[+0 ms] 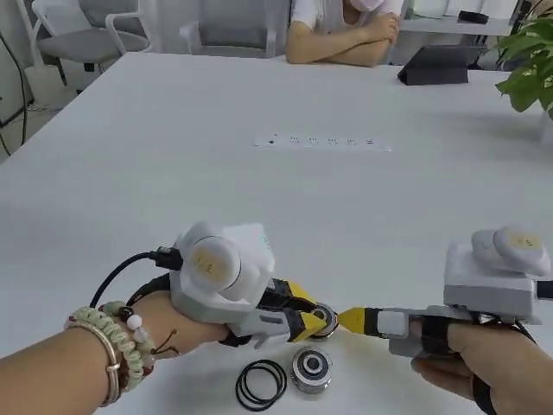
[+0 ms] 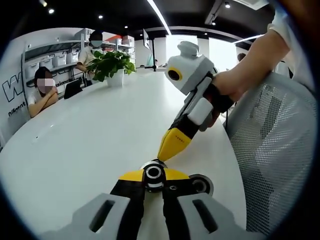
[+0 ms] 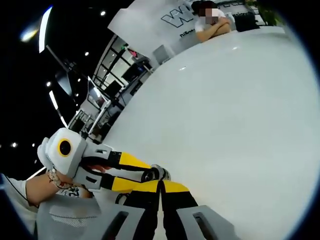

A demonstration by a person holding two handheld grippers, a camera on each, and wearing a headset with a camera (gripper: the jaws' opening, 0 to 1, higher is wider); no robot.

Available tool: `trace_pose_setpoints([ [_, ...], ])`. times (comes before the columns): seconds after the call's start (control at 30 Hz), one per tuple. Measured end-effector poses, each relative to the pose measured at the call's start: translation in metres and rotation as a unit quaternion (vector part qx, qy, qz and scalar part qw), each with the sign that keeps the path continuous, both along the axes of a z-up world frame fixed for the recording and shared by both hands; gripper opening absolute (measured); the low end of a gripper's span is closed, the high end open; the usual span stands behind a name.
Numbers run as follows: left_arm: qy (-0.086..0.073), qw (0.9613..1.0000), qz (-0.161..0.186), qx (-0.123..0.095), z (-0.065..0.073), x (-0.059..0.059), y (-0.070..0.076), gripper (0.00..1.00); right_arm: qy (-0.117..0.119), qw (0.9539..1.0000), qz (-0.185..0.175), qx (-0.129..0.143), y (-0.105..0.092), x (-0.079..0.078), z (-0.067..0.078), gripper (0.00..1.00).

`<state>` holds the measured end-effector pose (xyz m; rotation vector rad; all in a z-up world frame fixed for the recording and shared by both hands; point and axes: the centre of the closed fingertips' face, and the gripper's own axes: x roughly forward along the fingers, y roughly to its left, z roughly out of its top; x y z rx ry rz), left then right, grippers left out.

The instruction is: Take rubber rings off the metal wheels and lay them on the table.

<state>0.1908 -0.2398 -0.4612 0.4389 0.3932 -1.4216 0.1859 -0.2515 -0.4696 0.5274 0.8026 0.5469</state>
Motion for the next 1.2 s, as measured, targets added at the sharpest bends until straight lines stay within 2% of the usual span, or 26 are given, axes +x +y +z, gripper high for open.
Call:
trace_pose_setpoints([
  [0.03, 0.000, 1.0000, 0.000, 0.001, 0.0000, 0.0001, 0.0001, 0.07, -0.006, 0.9999, 0.006, -0.013, -0.0010, 0.0002, -0.0004, 0.00],
  [0.07, 0.000, 1.0000, 0.000, 0.001, 0.0000, 0.0001, 0.0000, 0.07, -0.006, 0.9998, 0.008, -0.015, -0.0003, -0.0001, 0.0000, 0.00],
  [0.33, 0.002, 1.0000, -0.002, 0.003, -0.0006, 0.0002, -0.0001, 0.07, -0.009, 0.9998, 0.012, -0.014, 0.0024, -0.0020, 0.0027, 0.00],
  [1.2, 0.000, 1.0000, -0.004, 0.000, 0.0000, 0.0002, -0.0002, 0.07, -0.026, 0.9983, 0.037, -0.036, 0.0053, -0.0008, 0.0084, 0.00],
])
